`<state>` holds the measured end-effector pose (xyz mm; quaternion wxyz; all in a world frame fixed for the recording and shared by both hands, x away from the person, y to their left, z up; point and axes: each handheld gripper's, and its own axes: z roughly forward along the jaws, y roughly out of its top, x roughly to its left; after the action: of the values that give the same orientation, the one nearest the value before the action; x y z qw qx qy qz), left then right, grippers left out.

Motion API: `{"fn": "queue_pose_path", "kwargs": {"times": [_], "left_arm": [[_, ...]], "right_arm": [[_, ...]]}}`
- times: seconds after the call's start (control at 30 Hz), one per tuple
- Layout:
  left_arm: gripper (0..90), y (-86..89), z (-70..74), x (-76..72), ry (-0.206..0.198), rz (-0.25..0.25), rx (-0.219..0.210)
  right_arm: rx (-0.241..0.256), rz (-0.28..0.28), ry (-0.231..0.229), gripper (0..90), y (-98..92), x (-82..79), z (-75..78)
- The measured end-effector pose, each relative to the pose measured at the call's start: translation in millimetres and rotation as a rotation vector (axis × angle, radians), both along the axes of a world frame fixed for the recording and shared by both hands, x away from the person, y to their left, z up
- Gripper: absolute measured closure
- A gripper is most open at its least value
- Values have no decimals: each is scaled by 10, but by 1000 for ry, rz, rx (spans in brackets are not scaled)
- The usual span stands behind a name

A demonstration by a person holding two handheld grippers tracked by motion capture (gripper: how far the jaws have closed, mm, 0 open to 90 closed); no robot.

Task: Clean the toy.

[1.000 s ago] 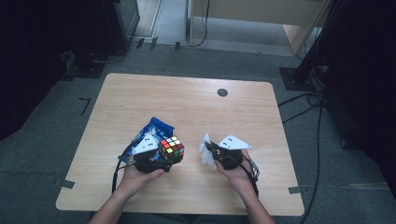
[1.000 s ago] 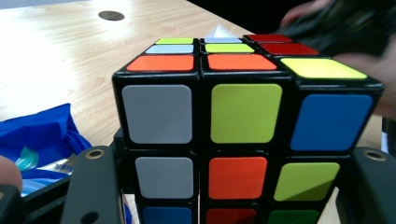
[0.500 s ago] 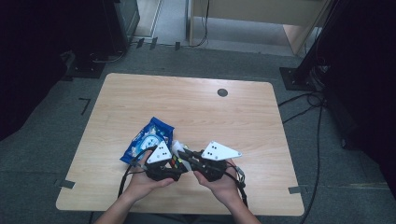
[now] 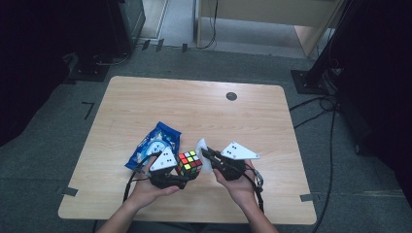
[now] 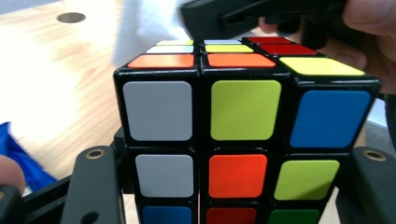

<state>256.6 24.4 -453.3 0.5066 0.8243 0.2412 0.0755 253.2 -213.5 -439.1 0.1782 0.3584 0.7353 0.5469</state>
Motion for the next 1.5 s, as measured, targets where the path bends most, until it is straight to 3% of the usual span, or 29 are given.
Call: {"fn": "queue_pose_path", "kwargs": {"times": [0.07, 0.17, 0.3, 0.4, 0.5, 0.57, 0.63, 0.7, 0.77, 0.87, 0.97, 1.07, 1.2, 1.4, 1.5], "left_arm": [[337, -5, -24, 13, 4, 6, 18], [337, -57, -56, -5, 1, 0, 41], [337, -107, -59, -43, -6, -23, 47], [337, -100, -50, -50, -3, -18, 43], [337, -68, -31, -44, 4, -30, 17], [337, -65, -22, -44, -2, -24, 25], [337, -52, -29, -31, -1, -21, 23], [337, -23, -9, -18, 0, -14, 4], [337, 14, 14, -1, -4, -3, -2], [337, 68, 10, 40, 7, 25, -8], [337, 107, 11, 69, 13, 40, -11], [337, 132, 20, 81, 14, 47, -17], [337, 145, 15, 100, 17, 59, -15], [337, 95, -22, 90, 8, 69, 15], [337, 48, -45, 74, 0, 74, 33]], "right_arm": [[23, 11, -12, 865, 18, -47, 51], [65, 98, -40, 864, 132, -160, 164], [72, 204, -46, 863, 335, -289, 235], [61, 210, -42, 862, 378, -274, 190], [69, 156, -24, 863, 290, -199, 151], [68, 115, -8, 863, 202, -137, 111], [30, 64, 1, 861, 108, -61, 51], [-16, 20, 48, 861, 12, 23, -32], [-29, -23, 82, 860, -92, 87, -121], [-86, -112, 83, 855, -252, 163, -206], [-101, -191, 93, 815, -422, 235, -267], [-60, -240, 104, 705, -547, 266, -280], [31, -188, 102, 590, -544, 223, -200], [135, -74, 113, 405, -215, 45, 16], [164, -26, 119, 259, 16, -68, 131]]}}
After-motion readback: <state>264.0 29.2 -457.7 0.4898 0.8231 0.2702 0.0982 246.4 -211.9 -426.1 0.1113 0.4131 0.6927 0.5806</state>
